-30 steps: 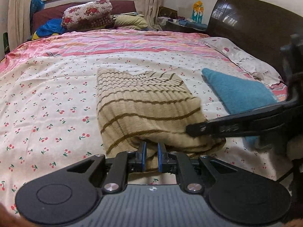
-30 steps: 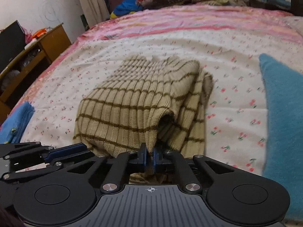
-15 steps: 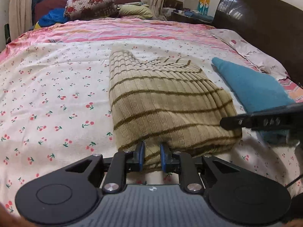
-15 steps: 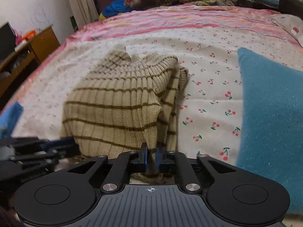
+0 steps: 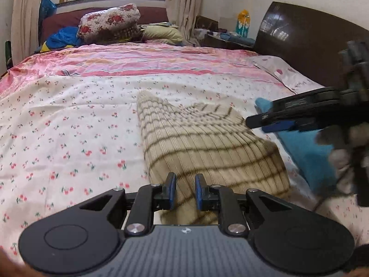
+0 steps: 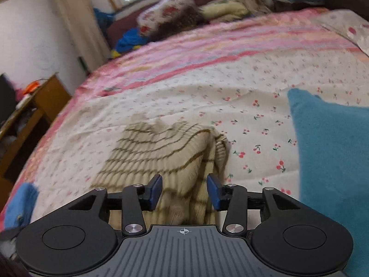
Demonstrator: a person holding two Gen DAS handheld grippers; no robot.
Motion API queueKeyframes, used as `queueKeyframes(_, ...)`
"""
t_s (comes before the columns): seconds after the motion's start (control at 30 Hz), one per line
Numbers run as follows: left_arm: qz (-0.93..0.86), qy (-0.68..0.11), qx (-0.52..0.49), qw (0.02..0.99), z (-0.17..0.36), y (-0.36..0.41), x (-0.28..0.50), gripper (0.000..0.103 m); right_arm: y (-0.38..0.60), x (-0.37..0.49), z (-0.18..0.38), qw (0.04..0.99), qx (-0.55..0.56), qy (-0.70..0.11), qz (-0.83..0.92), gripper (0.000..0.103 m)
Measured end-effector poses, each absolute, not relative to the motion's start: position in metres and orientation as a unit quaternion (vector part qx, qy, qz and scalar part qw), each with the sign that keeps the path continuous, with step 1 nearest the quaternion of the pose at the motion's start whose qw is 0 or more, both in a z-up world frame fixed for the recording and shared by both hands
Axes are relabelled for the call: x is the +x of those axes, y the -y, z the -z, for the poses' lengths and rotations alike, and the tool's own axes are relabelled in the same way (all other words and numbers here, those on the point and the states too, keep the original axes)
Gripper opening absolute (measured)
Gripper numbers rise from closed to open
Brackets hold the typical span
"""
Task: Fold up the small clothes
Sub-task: 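Open both grippers and release the folded sweater edge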
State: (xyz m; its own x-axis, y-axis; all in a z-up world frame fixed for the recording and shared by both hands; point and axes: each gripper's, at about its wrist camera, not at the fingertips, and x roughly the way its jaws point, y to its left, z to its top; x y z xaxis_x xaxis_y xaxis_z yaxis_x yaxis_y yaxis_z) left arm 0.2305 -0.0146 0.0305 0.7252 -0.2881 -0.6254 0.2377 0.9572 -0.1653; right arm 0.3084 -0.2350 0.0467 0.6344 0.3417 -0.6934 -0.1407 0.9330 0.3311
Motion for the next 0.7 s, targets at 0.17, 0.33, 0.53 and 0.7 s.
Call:
queueKeyframes(0.17, 0.142, -0.347, -0.04, 0.926, -0.024, 0.02, 0.251, 0.023, 0.216, 0.335, -0.027, 0.887, 0.122, -0.425, -0.13, 0.034)
queueKeyframes(0.33, 0.15, -0.329, -0.036, 0.932, -0.029, 0.018, 0.248, 0.023, 0.229, 0.317, -0.041, 0.903, 0.126, -0.39, -0.133, 0.013)
queueKeyframes(0.53, 0.138, -0.353, -0.035, 0.925, -0.014, 0.02, 0.258, 0.027, 0.235, 0.316, -0.01, 0.898, 0.103, -0.416, -0.099, 0.015)
queueKeyframes(0.7, 0.133, -0.358, -0.018, 0.924, -0.019, 0.02, 0.255, 0.027, 0.231, 0.316, -0.028, 0.905, 0.094, -0.401, -0.106, 0.02)
